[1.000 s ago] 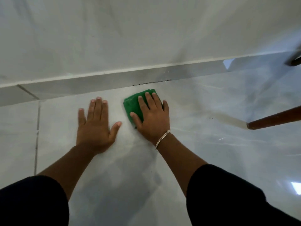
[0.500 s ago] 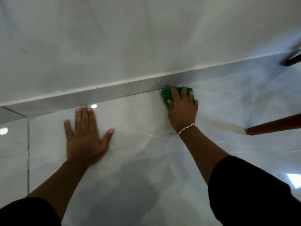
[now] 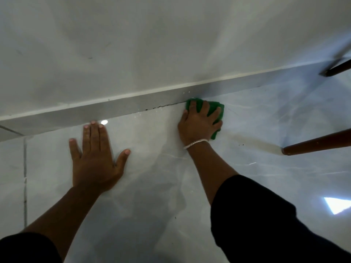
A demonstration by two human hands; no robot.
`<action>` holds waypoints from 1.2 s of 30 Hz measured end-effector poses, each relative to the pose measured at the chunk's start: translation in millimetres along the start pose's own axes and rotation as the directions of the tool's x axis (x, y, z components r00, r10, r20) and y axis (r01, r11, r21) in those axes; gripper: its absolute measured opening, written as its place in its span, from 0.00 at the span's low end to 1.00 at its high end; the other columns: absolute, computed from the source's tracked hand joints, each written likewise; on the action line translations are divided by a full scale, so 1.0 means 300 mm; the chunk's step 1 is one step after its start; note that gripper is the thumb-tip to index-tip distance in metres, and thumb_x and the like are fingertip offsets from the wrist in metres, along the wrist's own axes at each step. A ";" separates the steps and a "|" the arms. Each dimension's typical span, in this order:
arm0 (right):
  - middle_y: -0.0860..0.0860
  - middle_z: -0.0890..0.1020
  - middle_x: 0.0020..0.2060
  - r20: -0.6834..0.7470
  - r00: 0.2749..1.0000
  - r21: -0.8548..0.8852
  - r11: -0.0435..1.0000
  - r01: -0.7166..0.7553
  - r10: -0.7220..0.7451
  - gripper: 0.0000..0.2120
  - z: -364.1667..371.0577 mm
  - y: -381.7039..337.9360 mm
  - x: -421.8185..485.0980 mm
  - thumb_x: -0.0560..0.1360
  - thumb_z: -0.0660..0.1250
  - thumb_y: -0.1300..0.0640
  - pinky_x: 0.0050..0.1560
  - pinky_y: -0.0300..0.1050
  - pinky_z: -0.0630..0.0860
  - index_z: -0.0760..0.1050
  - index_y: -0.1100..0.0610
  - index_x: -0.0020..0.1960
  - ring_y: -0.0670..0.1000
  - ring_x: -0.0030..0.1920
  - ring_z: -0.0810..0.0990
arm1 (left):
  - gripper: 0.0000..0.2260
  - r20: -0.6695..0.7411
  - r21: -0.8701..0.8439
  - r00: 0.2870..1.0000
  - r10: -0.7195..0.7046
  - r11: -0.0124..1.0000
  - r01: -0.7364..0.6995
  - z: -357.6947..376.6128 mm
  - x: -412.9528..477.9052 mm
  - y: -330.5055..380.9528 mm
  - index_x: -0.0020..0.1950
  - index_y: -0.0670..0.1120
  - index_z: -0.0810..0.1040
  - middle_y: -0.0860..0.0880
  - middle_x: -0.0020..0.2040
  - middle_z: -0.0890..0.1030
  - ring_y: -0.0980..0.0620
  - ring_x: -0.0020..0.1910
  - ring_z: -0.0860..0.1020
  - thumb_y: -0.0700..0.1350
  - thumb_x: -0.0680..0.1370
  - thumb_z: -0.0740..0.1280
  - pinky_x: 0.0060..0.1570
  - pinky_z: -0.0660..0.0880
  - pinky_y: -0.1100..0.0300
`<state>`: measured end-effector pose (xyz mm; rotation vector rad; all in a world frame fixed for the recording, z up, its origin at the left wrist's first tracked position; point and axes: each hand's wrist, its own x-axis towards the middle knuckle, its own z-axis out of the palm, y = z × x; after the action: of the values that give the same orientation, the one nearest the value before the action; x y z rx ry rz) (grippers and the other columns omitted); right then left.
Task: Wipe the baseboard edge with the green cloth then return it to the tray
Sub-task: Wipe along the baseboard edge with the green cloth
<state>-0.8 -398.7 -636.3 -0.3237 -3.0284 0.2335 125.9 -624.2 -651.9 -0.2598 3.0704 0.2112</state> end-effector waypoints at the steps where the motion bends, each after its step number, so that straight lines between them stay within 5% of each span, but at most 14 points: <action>1: 0.62 0.70 0.69 0.008 0.999 -0.009 0.999 0.045 -0.045 0.22 0.004 -0.006 -0.016 0.77 0.59 0.48 0.64 0.74 0.59 0.70 0.54 0.69 0.74 0.69 0.60 | 0.43 -0.002 -0.004 1.000 0.003 1.000 -0.003 -0.001 0.000 -0.001 0.80 0.39 0.48 0.38 0.81 0.51 0.41 0.81 0.49 0.68 0.76 0.47 0.75 0.48 0.33; 5: 0.58 0.73 0.66 0.000 0.983 -0.019 0.982 0.186 -0.186 0.20 -0.013 0.102 0.052 0.77 0.57 0.46 0.58 0.64 0.66 0.71 0.49 0.67 0.68 0.67 0.65 | 0.43 0.001 0.006 1.000 0.004 1.000 -0.004 -0.001 -0.001 0.000 0.79 0.39 0.48 0.38 0.81 0.52 0.40 0.81 0.50 0.69 0.75 0.46 0.75 0.48 0.32; 9: 0.59 0.67 0.70 0.030 0.994 0.101 0.989 -0.112 0.109 0.21 -0.022 0.038 0.058 0.76 0.59 0.50 0.64 0.67 0.61 0.69 0.50 0.68 0.68 0.72 0.56 | 0.42 0.003 0.015 1.000 -0.006 1.000 0.006 0.007 0.004 0.005 0.79 0.39 0.48 0.38 0.81 0.51 0.40 0.81 0.49 0.68 0.76 0.47 0.75 0.48 0.33; 14: 0.57 0.72 0.64 -0.019 0.992 0.085 0.989 0.124 -0.123 0.19 -0.015 0.059 0.046 0.75 0.60 0.50 0.58 0.61 0.66 0.74 0.46 0.65 0.64 0.66 0.65 | 0.43 -0.006 0.015 1.000 -0.001 1.000 0.001 0.000 0.002 0.000 0.79 0.39 0.47 0.39 0.81 0.51 0.40 0.81 0.50 0.69 0.75 0.45 0.75 0.48 0.33; 18: 0.58 0.69 0.66 -0.011 0.992 0.140 0.983 -0.121 0.124 0.19 -0.013 0.042 0.070 0.75 0.60 0.52 0.62 0.64 0.63 0.73 0.49 0.66 0.65 0.70 0.60 | 0.43 0.009 0.018 1.000 -0.004 1.000 0.003 0.007 0.007 0.003 0.80 0.39 0.47 0.39 0.82 0.50 0.40 0.81 0.49 0.69 0.76 0.45 0.75 0.47 0.33; 24: 0.57 0.76 0.61 -0.094 0.976 0.123 0.971 0.206 -0.196 0.17 0.001 0.034 0.022 0.73 0.63 0.51 0.55 0.61 0.69 0.78 0.47 0.60 0.65 0.65 0.68 | 0.42 -0.004 0.015 1.000 0.007 1.000 -0.007 0.000 -0.002 0.003 0.79 0.39 0.48 0.39 0.82 0.51 0.40 0.81 0.50 0.68 0.76 0.45 0.75 0.49 0.32; 29: 0.59 0.71 0.65 -0.064 0.994 0.124 0.989 -0.083 0.092 0.19 0.002 0.008 0.034 0.74 0.61 0.53 0.61 0.64 0.64 0.74 0.49 0.64 0.66 0.69 0.62 | 0.42 0.016 0.024 1.000 0.018 1.000 -0.019 0.010 0.011 0.003 0.80 0.40 0.46 0.39 0.82 0.49 0.41 0.81 0.48 0.68 0.76 0.45 0.75 0.46 0.33; 34: 0.59 0.76 0.62 -0.040 0.968 0.133 0.959 0.251 -0.248 0.17 0.011 -0.081 -0.068 0.72 0.65 0.52 0.56 0.64 0.68 0.78 0.49 0.60 0.68 0.65 0.67 | 0.43 0.009 0.014 1.000 0.009 1.000 -0.009 0.006 0.013 -0.005 0.80 0.40 0.46 0.40 0.82 0.49 0.42 0.81 0.48 0.69 0.76 0.44 0.76 0.47 0.34; 36: 0.57 0.76 0.61 -0.057 0.968 0.147 0.957 0.252 -0.246 0.16 0.001 -0.017 -0.007 0.73 0.64 0.49 0.55 0.60 0.68 0.78 0.46 0.60 0.65 0.64 0.67 | 0.42 0.007 0.006 1.000 0.020 1.000 -0.020 0.005 0.014 -0.006 0.80 0.40 0.46 0.41 0.82 0.49 0.43 0.81 0.48 0.69 0.76 0.45 0.76 0.46 0.35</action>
<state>0.2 -404.1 -635.9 0.0654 -2.9507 0.4303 122.0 -626.4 -653.8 -0.2271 3.0673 0.2033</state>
